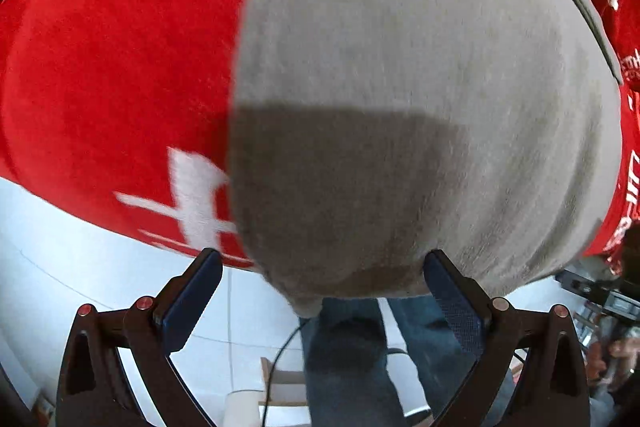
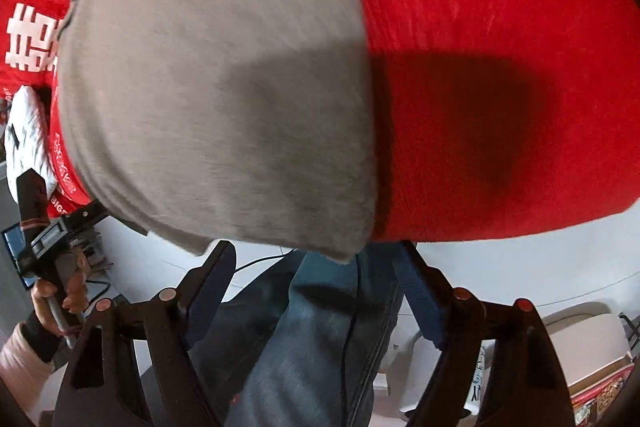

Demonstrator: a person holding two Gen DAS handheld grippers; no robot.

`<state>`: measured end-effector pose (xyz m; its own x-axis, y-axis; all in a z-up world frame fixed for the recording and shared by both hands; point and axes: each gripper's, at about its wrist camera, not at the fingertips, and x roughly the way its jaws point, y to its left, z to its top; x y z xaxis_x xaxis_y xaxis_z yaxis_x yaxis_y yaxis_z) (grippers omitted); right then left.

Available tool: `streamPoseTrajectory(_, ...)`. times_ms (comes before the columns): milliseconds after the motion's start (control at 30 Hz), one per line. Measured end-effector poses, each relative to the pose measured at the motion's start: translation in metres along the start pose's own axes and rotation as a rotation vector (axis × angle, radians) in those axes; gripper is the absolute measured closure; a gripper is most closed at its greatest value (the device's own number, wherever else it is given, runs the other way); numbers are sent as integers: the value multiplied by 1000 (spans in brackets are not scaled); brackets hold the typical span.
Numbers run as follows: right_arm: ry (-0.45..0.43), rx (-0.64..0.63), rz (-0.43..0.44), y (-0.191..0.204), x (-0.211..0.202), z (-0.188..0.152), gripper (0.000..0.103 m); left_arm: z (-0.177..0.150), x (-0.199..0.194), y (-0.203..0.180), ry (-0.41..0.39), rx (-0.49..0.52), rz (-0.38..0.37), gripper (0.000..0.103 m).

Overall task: Fold small clothes
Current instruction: 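Grasp the hem with both grippers and lift it toward the collar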

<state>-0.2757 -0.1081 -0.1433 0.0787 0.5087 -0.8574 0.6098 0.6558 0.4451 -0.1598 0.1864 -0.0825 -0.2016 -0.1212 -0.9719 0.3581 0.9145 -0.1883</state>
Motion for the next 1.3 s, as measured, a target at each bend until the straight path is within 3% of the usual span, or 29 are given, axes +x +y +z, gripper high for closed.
streamPoseTrajectory(133,21,4,41,-8,19,0,20,-6,4,-4,-5,-8,-45,2)
streamPoseTrajectory(167,17,3,48,-7,21,-1,26,-7,5,-4,4,-11,-60,2)
streamPoseTrajectory(233,9,33,95,-7,22,-4,50,-9,5,1,19,-6,-88,14)
streamPoseTrajectory(267,5,53,124,-7,20,-4,67,-11,4,-1,30,3,-99,24)
streamPoseTrajectory(300,6,73,143,-7,18,-6,85,-13,0,7,33,12,-109,42)
streamPoseTrajectory(333,0,80,153,-6,15,-7,94,-15,-1,6,41,22,-119,53)
streamPoseTrajectory(367,-8,82,159,-5,12,-9,94,-18,-3,4,49,44,-136,81)
streamPoseTrajectory(400,-23,80,176,-3,5,-12,94,-19,-6,2,53,59,-154,93)
streamPoseTrajectory(633,-132,91,383,22,-54,-17,96,-20,-60,-7,-2,147,-289,93)
streamPoseTrajectory(833,-246,84,533,42,-104,2,96,17,-129,-11,-111,152,-391,93)
streamPoseTrajectory(1133,-360,48,699,78,-176,65,96,89,-182,-32,-256,135,-472,93)
streamPoseTrajectory(1300,-440,37,774,90,-225,121,96,140,-215,-58,-337,108,-499,93)
